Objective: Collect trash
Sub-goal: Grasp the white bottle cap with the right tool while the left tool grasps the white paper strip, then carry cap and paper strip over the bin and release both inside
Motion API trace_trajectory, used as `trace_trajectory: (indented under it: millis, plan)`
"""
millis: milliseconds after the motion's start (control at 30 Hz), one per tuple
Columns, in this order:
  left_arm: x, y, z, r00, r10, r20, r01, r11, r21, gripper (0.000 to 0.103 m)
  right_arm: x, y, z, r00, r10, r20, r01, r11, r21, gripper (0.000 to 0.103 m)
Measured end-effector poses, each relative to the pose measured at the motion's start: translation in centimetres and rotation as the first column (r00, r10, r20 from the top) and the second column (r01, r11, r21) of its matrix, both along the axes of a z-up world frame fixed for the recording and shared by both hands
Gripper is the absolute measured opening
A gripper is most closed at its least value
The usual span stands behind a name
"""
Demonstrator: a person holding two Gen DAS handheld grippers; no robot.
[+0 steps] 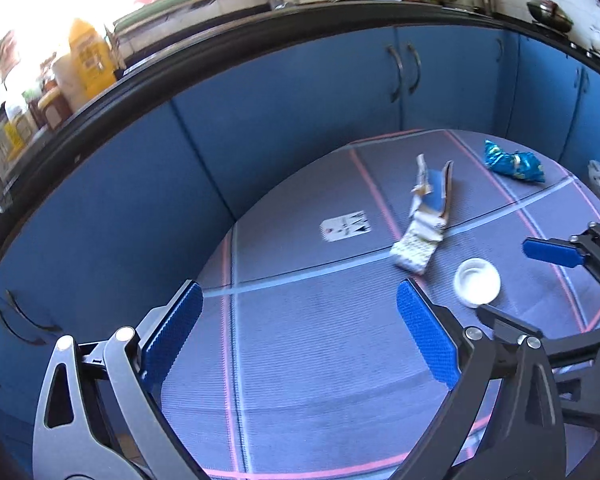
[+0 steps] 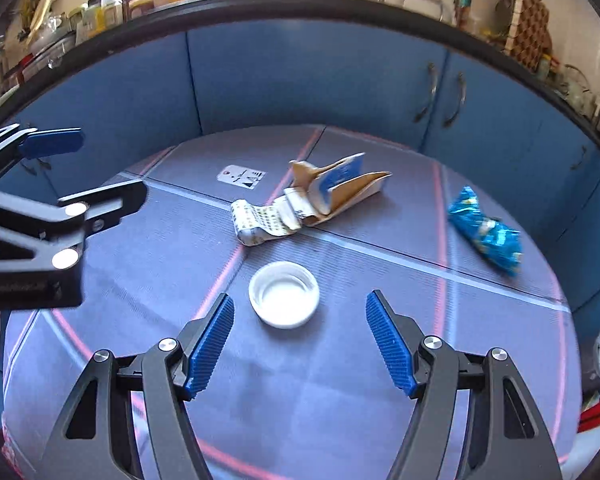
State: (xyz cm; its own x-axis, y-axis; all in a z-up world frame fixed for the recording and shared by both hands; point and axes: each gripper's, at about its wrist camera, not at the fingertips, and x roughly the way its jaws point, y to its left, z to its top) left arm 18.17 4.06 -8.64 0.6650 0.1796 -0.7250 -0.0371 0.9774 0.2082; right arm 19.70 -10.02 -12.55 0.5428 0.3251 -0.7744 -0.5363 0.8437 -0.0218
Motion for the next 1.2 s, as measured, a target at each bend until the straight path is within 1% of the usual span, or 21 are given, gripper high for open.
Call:
trace_trajectory:
  millis: [100,133,167,200,233,300,367,500,633,700,733,800,833,867,900,967,1000,1100,1133,1200]
  plan:
    - [0.5,0.7,-0.6,1.000,0.003,-0.011,-0.004,1.000,-0.012,0.096,1.1,0.7,-0.8,0.999,-0.008,-0.043,0.008,1.000,0.006,0.065]
    - [0.6,0.7,-0.7,1.000,0.002,-0.013,-0.003,1.000,-0.016,0.096,1.2,0.7,-1.0,0.999,-0.012,-0.047,0.012,1.000,0.007,0.055]
    - [0.8,0.6,-0.9,1.000,-0.001,-0.016,0.000,1.000,-0.020,0.096,1.4,0.7,-1.1,0.999,-0.018,-0.048,0.018,1.000,0.002,0.049]
    - [1.0,0.5,-1.1,1.000,-0.005,-0.018,0.004,1.000,-0.022,0.096,1.5,0.7,-1.3,0.998,-0.014,-0.057,0.014,1.000,0.006,0.039]
    - [1.2,0.5,-1.1,1.000,-0.008,-0.019,0.008,1.000,-0.023,0.096,1.5,0.5,-1.2,0.998,-0.006,-0.062,0.007,1.000,0.014,0.039]
    - [1.8,-0.1,-1.4,0.999,-0.023,-0.026,0.022,0.999,-0.033,0.096,1.7,0.2,-1.1,0.999,-0.011,-0.047,0.011,1.000,-0.013,0.039]
    - [2.3,-0.9,-1.6,0.999,-0.042,-0.033,0.041,0.998,-0.044,0.096,1.6,-0.9,-0.7,0.999,-0.039,-0.020,0.039,0.999,-0.029,0.039]
    - [4.0,-3.8,-2.3,0.994,-0.098,-0.050,0.095,0.994,-0.060,0.096,2.3,-3.8,-0.2,0.995,-0.104,-0.003,0.104,0.994,-0.033,0.039]
    - [5.5,-6.2,-3.1,0.988,-0.135,-0.072,0.131,0.990,-0.058,0.091,2.4,-7.2,0.3,0.987,-0.160,0.003,0.160,0.987,-0.030,0.039]
    - [6.2,-6.9,-3.5,0.986,-0.140,-0.088,0.134,0.989,-0.069,0.084,2.4,-8.2,0.4,0.984,-0.175,0.004,0.175,0.984,-0.025,0.039]
    - [6.5,-7.0,-3.7,0.985,-0.140,-0.096,0.134,0.988,-0.075,0.081,2.4,-8.8,0.5,0.983,-0.183,0.005,0.183,0.983,-0.021,0.039]
    - [7.2,-7.1,-4.3,0.984,-0.135,-0.119,0.125,0.988,-0.094,0.073,2.4,-9.4,0.7,0.982,-0.191,0.008,0.191,0.981,-0.016,0.039]
    - [7.5,-7.1,-4.5,0.982,-0.135,-0.130,0.122,0.987,-0.101,0.071,2.4,-9.7,0.7,0.981,-0.194,0.009,0.194,0.981,-0.012,0.039]
    - [7.8,-7.1,-4.9,0.981,-0.133,-0.143,0.118,0.987,-0.109,0.063,2.4,-10.0,0.8,0.980,-0.197,0.008,0.197,0.980,-0.005,0.039]
    - [8.0,-7.1,-5.1,0.979,-0.132,-0.152,0.115,0.986,-0.118,0.058,2.4,-10.3,0.9,0.980,-0.198,0.008,0.198,0.980,0.001,0.039]
    - [8.2,-7.1,-5.1,0.979,-0.132,-0.152,0.113,0.985,-0.130,0.054,2.3,-10.6,1.1,0.980,-0.198,0.007,0.198,0.980,0.013,0.039]
    - [8.3,-7.2,-5.1,0.978,-0.135,-0.156,0.114,0.984,-0.138,0.047,2.3,-10.6,1.2,0.980,-0.197,0.008,0.197,0.980,0.016,0.039]
    - [8.0,-7.7,-4.6,0.980,-0.133,-0.149,0.115,0.986,-0.122,0.033,1.8,-10.6,1.8,0.981,-0.194,0.021,0.194,0.981,0.023,0.039]
    - [7.9,-8.0,-4.3,0.979,-0.140,-0.148,0.122,0.985,-0.126,0.031,1.6,-10.7,2.0,0.981,-0.194,0.029,0.193,0.981,0.024,0.039]
    - [7.2,-8.9,-3.6,0.979,-0.157,-0.128,0.142,0.983,-0.116,0.031,1.0,-11.0,2.4,0.980,-0.194,0.041,0.193,0.981,0.024,0.039]
